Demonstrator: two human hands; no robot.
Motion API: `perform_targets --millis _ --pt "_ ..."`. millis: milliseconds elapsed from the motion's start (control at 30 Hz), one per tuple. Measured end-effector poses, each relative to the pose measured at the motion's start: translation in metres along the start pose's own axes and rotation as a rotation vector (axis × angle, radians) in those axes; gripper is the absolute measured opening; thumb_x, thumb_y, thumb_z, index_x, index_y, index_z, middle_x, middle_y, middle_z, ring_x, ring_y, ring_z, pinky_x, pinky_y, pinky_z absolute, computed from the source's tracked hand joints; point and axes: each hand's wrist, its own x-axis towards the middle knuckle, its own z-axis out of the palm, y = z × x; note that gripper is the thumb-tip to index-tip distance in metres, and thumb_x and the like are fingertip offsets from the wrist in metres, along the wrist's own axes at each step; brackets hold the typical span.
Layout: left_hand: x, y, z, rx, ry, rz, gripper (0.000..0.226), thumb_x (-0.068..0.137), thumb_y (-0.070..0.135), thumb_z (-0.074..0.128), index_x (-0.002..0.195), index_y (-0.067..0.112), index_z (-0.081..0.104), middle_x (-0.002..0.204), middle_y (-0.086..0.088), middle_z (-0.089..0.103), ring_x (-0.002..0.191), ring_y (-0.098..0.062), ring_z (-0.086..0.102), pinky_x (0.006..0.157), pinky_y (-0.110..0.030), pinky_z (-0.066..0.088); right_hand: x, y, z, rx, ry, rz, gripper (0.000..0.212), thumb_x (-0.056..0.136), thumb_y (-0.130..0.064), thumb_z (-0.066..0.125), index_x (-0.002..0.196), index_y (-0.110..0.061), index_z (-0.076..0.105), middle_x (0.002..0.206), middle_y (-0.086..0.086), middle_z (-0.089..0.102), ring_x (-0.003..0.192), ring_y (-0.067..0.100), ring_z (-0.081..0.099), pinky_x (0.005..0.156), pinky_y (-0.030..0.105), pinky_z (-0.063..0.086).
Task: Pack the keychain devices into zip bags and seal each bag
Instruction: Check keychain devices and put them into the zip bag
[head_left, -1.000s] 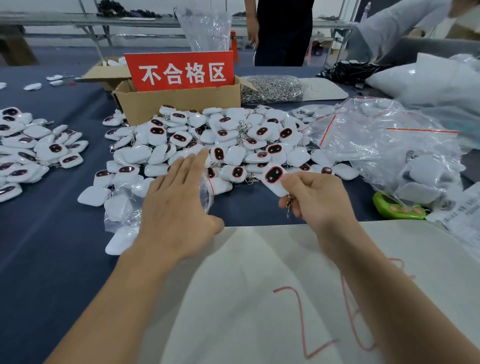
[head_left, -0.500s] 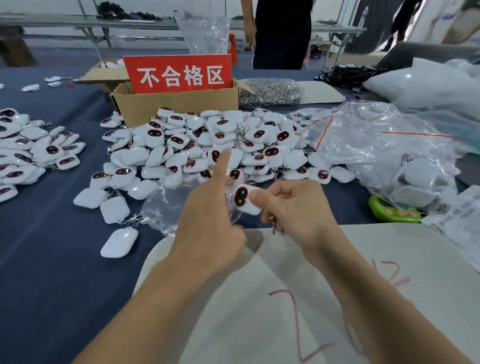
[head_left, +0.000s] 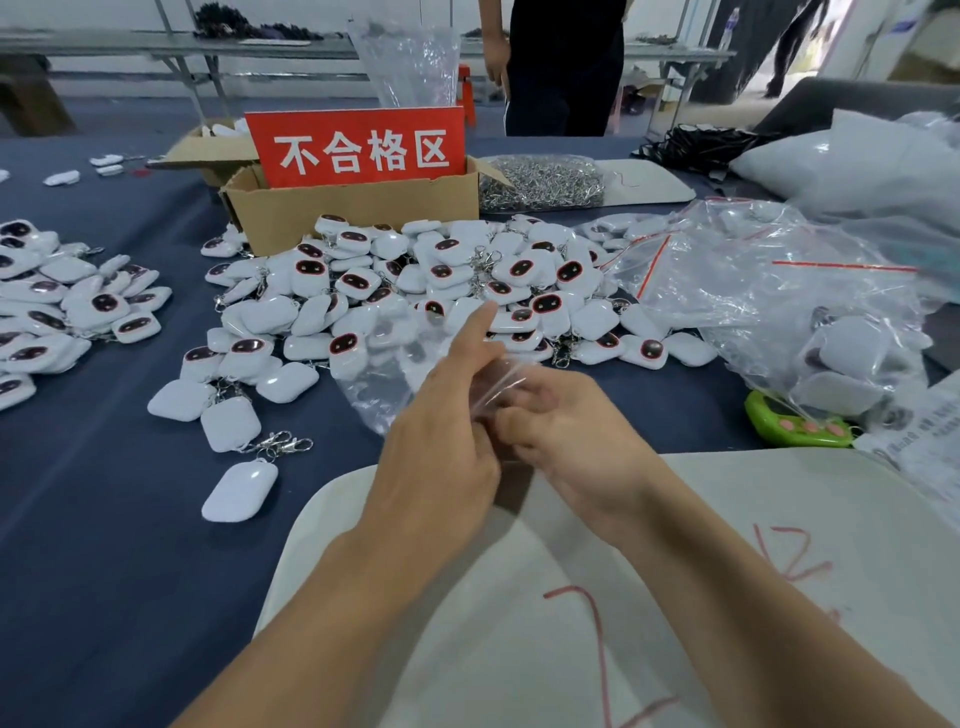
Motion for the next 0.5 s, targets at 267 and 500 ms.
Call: perform_targets --millis 267,500 --pt "0.008 -0.007 -0.024 0.008 0.549 0.069 0.079 0.093 -0.014 0.046 0.157 0.031 0.033 0.134 0.014 0.066 0.109 0.026 0.055 0.086 0.000 0.045 0.020 -0.004 -0.053 -0.670 0.699 -0.040 0.032 0.090 -0.007 0.059 0.112 -0.022 0.076 0.108 -0.006 0.077 0.105 0.017 0.070 0.094 0.024 0.050" --pt "0.030 -0.011 -0.052 0.038 0.848 0.239 0.058 0.099 -0.003 0.041 0.155 0.012 0.038 0.143 0.009 0.060 0.130 0.005 0.056 0.098 -0.011 0.048 0.020 0.007 -0.057 -1.192 0.440 0.017 0.049 0.092 -0.012 0.059 0.141 -0.018 0.059 0.141 0.003 0.054 0.128 0.029 0.048 0.109 0.035 0.037"
